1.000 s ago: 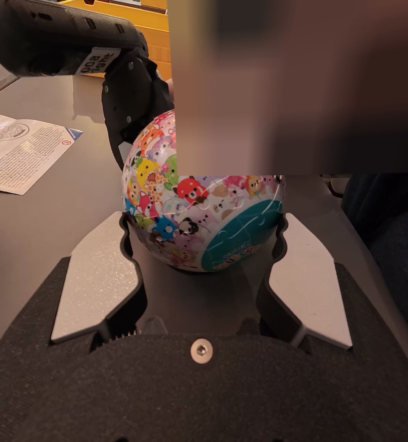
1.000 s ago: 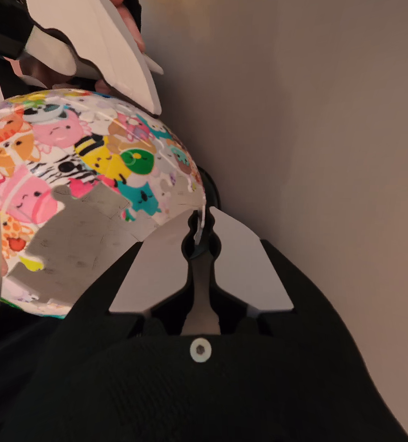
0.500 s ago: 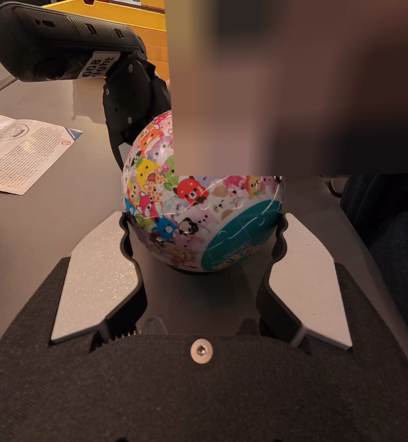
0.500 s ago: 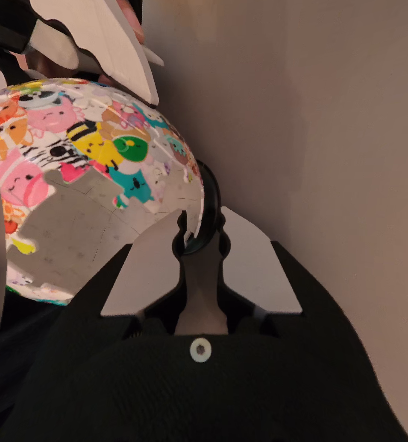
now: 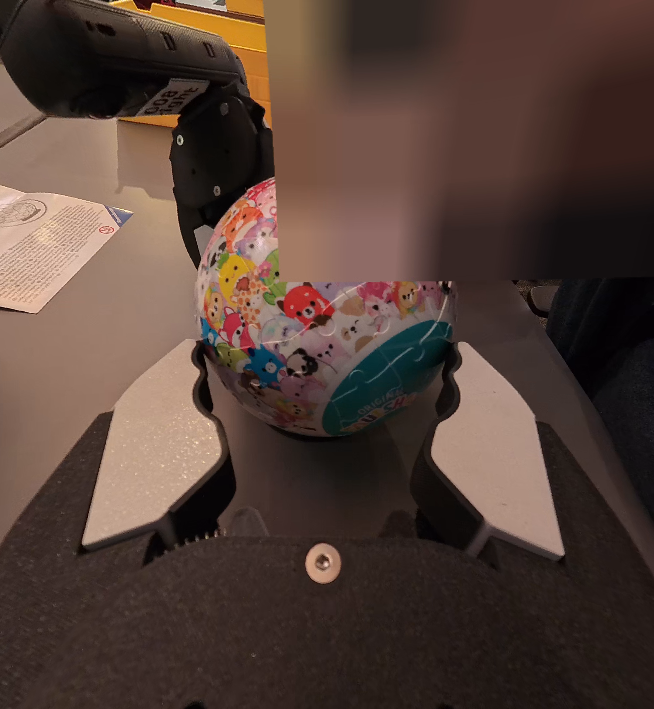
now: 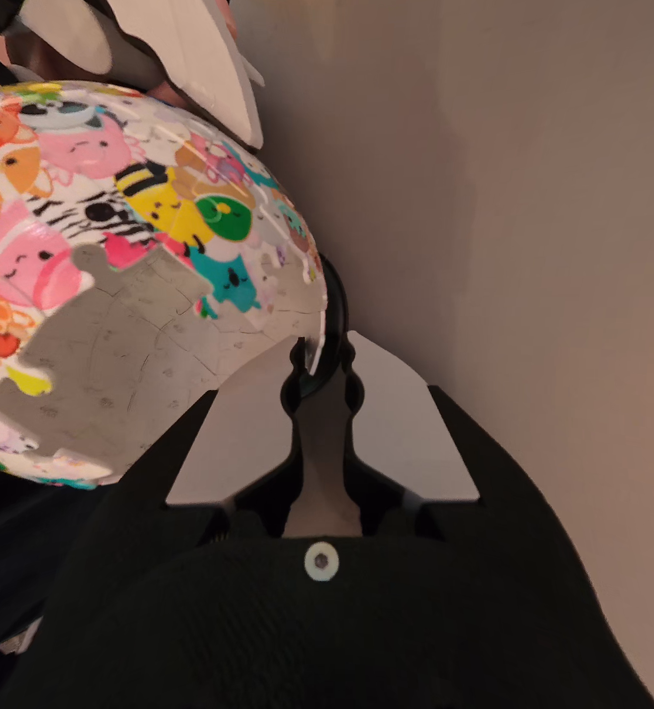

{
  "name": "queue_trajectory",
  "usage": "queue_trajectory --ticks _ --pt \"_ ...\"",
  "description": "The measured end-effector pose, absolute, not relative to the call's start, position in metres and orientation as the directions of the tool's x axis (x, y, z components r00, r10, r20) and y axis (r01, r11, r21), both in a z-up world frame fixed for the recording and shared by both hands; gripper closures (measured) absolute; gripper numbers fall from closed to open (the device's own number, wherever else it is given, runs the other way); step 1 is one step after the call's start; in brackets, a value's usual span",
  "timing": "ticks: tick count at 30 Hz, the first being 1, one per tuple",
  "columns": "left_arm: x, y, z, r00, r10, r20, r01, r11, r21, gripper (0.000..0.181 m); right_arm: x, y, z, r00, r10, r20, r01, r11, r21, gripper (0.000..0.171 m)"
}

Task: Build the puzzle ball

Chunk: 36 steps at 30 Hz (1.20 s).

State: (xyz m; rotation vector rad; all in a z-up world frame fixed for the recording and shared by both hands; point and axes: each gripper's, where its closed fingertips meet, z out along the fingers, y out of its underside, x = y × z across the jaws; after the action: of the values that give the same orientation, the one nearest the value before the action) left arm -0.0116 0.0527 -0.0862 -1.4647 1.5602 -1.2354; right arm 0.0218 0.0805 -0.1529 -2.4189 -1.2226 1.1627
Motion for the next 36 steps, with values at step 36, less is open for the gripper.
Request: queue_trajectory --ticks 36 --pt "-0.022 0.056 -0.075 -0.11 -0.98 0.167 -0.309 -0.126 -0.943 0.061 0.049 0.097 -0.142 0.389 0.657 -0.646 0.424 -0.75 -0.508 0.156"
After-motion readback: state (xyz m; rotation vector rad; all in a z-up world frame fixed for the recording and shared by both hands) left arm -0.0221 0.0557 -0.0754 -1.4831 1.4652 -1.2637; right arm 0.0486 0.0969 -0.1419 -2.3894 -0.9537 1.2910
